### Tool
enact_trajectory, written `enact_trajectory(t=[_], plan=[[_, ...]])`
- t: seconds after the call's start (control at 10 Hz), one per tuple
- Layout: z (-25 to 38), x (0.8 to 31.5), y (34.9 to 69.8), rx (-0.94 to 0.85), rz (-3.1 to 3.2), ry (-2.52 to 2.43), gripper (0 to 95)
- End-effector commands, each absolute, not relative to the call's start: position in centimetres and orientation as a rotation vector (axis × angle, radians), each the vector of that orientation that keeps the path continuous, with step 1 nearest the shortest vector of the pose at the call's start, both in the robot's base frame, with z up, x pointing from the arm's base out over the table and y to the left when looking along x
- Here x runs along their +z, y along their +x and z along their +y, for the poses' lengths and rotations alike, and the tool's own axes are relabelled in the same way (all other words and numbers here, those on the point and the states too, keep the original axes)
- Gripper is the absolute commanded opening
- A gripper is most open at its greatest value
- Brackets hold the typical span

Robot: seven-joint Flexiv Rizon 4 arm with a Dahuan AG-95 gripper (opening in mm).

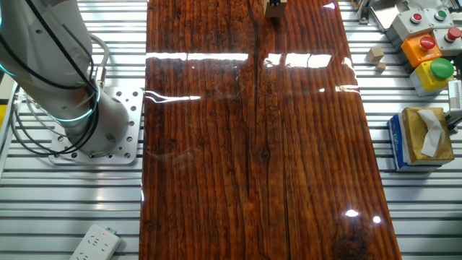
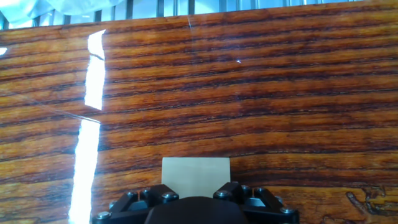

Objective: Pick up the small block on the left and move it to the right

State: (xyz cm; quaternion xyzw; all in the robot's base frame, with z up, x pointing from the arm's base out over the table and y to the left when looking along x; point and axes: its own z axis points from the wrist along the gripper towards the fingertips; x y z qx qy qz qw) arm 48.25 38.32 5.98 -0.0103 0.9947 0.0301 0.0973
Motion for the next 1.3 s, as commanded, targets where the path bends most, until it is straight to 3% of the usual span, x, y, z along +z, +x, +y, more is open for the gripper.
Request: enact_trajectory(t=[0.1,1.3], plan=[[38.35,5.85,48.27,0.090,2.939,-0.028,0.0],[38.57,5.17,48.17,0.092,2.925,-0.028,0.0]])
